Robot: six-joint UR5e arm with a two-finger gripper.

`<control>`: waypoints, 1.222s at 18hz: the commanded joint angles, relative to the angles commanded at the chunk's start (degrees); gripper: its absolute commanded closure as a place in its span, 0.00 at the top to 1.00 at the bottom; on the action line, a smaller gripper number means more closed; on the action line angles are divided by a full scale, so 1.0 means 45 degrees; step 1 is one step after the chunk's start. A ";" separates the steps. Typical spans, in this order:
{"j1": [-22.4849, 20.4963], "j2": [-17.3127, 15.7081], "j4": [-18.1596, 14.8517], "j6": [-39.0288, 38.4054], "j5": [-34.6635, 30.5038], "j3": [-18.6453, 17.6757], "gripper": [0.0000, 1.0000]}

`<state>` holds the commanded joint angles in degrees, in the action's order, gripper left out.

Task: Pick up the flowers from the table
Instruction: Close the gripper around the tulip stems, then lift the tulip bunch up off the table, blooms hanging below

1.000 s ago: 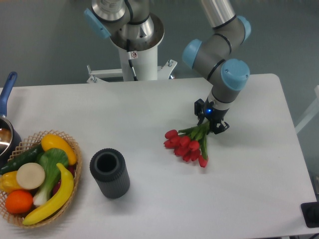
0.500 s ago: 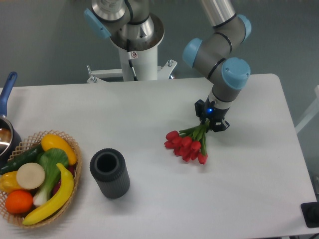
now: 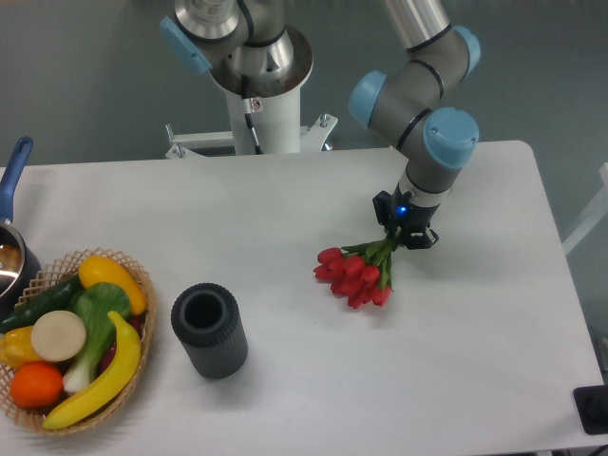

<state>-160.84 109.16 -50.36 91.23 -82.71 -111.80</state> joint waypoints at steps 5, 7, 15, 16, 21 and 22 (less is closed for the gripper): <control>-0.0039 -0.0663 -0.0098 -0.0369 0.0078 0.0312 0.21; -0.0039 -0.1170 -0.0137 -0.0895 0.0428 0.0604 0.21; 0.0097 -0.2421 -0.0137 -0.4644 0.4877 0.2029 0.21; 0.0156 -0.2539 -0.0137 -0.5093 0.5521 0.2205 0.21; 0.0429 -0.2755 -0.0078 -0.6969 0.8472 0.3143 0.21; 0.0507 -0.2736 -0.0040 -0.7282 0.8844 0.3319 0.21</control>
<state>-158.56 96.85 -50.54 58.46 -42.91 -96.86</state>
